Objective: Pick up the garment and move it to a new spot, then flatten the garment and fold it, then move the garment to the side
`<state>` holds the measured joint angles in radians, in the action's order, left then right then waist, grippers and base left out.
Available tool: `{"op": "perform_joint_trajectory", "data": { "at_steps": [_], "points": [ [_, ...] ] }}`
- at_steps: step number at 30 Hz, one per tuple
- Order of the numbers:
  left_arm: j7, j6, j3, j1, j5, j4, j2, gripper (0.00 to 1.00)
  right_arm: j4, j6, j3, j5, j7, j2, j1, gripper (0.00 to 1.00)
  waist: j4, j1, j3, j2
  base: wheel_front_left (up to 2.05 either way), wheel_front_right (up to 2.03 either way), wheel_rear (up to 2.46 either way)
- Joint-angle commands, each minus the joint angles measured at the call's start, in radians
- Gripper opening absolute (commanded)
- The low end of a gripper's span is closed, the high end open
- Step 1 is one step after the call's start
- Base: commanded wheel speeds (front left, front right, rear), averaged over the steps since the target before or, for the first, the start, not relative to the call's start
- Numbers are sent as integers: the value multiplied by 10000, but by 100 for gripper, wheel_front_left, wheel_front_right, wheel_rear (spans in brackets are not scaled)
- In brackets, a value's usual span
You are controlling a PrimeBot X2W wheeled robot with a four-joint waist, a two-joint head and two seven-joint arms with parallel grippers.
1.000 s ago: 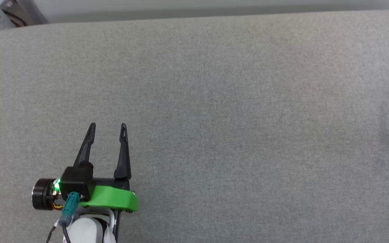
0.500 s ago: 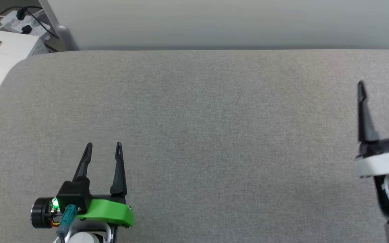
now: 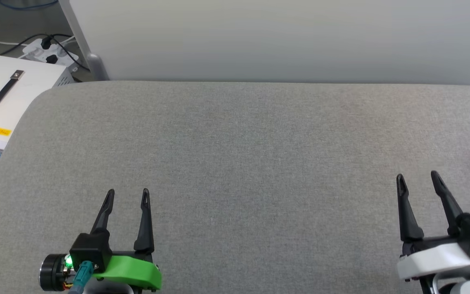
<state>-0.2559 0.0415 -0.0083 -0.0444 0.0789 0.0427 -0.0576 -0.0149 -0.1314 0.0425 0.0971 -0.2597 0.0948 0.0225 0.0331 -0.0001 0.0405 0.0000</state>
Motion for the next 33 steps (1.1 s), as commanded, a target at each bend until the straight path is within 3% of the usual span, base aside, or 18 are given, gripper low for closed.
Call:
{"op": "perform_joint_trajectory", "data": {
  "at_steps": [1,26,27,33],
  "points": [
    [-59,102,-4,-179,48,-44,56,100,60,7,46,92,-20,-66,236,100,-13,1,-79,0,0,0,0],
    [-59,434,-87,-526,240,83,71,100,295,7,1,284,-20,-260,905,100,-83,1,-260,0,0,0,0],
    [2,412,-113,-374,187,84,15,0,303,0,13,225,2,-242,795,0,-82,1,-261,0,0,0,0],
    [53,400,-137,-354,174,77,12,0,301,0,9,201,40,-245,779,0,-86,1,-262,0,0,0,0]
  ]
}}
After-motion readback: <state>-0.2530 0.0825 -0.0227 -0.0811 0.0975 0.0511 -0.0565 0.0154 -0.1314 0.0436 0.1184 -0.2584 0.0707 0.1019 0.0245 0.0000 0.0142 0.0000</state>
